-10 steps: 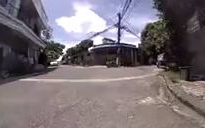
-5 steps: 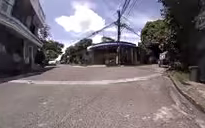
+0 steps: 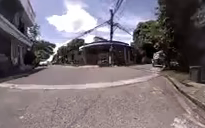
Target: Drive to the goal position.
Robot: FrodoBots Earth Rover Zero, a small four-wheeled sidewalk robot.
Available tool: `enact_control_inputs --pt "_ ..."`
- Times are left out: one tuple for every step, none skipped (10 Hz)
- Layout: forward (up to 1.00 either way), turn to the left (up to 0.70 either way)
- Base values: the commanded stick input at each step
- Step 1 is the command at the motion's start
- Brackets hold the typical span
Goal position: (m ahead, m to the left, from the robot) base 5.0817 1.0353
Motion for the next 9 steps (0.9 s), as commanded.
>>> enact_control_inputs --pt "0.85 0.00" --pt "0.85 0.00" --pt "0.85 0.00" --pt "0.85 0.00" --pt "0.85 0.00" --pt "0.85 0.00" --pt "0.85 0.00" --pt "0.85 0.00" --pt "0.85 0.00"
